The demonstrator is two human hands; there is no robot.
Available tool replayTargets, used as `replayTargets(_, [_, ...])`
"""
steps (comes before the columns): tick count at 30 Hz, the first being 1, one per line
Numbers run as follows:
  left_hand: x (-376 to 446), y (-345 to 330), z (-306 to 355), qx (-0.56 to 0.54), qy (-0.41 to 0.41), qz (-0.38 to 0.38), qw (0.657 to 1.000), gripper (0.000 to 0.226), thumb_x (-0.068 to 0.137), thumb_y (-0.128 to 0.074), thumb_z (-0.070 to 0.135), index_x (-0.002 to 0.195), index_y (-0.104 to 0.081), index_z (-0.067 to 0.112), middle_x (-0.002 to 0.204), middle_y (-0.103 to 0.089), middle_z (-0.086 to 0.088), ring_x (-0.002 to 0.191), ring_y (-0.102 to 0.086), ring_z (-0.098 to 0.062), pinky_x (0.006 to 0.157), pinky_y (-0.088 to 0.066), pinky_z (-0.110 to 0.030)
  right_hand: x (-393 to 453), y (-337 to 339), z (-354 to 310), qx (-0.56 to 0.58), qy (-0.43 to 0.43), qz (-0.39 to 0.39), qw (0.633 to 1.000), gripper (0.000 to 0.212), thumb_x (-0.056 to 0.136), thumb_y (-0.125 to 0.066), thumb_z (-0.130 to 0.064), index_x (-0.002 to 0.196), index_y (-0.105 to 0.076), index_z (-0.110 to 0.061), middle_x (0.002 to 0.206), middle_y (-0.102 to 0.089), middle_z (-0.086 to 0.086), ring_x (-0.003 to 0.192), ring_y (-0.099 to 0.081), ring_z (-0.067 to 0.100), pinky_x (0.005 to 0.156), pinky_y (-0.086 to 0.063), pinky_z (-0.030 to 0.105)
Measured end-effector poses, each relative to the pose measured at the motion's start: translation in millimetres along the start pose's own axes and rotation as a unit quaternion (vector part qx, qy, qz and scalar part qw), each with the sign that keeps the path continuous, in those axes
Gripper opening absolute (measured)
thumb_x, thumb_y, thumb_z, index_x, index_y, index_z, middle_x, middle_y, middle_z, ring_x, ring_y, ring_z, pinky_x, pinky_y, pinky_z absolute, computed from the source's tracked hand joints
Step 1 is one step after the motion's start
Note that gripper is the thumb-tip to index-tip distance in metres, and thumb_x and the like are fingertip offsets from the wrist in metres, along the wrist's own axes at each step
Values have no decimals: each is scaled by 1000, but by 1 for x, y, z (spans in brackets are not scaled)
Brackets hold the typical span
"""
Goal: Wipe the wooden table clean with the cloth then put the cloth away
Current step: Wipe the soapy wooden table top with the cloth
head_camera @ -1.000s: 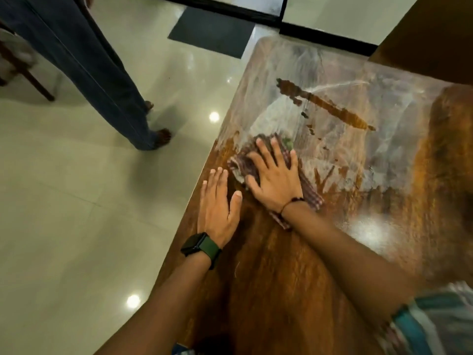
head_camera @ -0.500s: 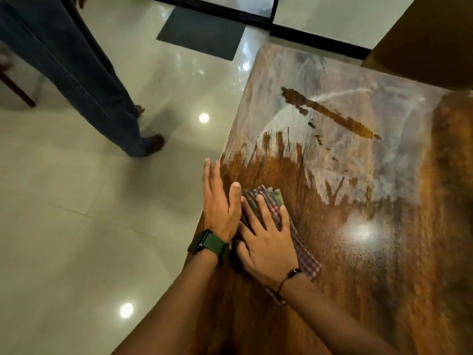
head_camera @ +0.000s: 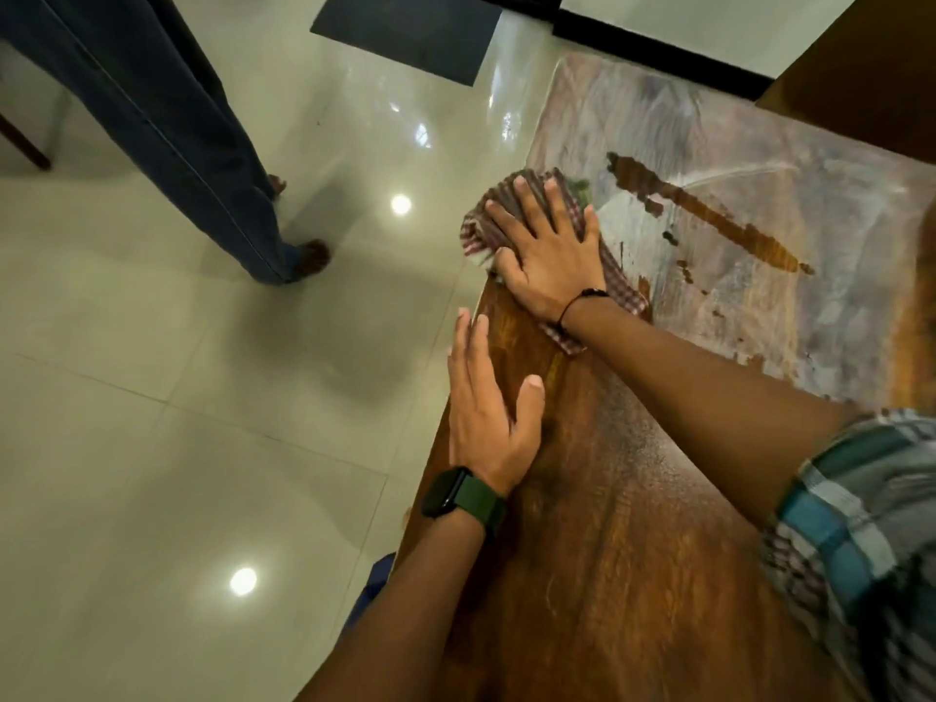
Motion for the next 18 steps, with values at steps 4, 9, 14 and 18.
replayTargets(4, [5,4,2,-67,17,39,997,67,85,-36,43,142,-20,10,151,-15,-6,139,-14,-13,110,-14,-10,-39,-7,-22,-5,-23,-14,1000,60,91,-6,-49,149,-2,-36,160,3,-2,146,7,25,112,4,57])
replayTargets(9, [23,6,4,-105,41,52,992,65,85,-35,39,140,-28,5,149,-24,-11,138,-24,-22,111,-29,-46,-132,-39,-50,-31,56,64,996,68,89,-25,-46,149,6,-36,159,8,-5,145,-9,25,110,-13,57])
replayTargets(14, [16,-6,-3,-38,-26,23,999,60,88,-34,45,138,-26,13,148,-25,-8,139,-21,-20,115,-14,-47,-108,-32,-34,-35,99,56,993,61,89,-27,-51,147,-16,-33,154,-16,-3,141,-15,27,106,-24,66])
replayTargets(18, [12,-12,-3,-34,-34,13,999,70,90,-22,58,137,-28,8,149,-27,-12,140,-20,-18,117,-8,-32,-44,-16,-21,-23,79,7,997,60,89,-19,-52,138,-42,-29,156,-23,3,144,-13,29,109,-12,65])
Point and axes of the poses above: each hand's wrist, its own x-axis towards the middle knuckle, its own y-axis out of the back of the hand, z = x × y, the point moved 2 cm from there along x, towards the middle knuckle
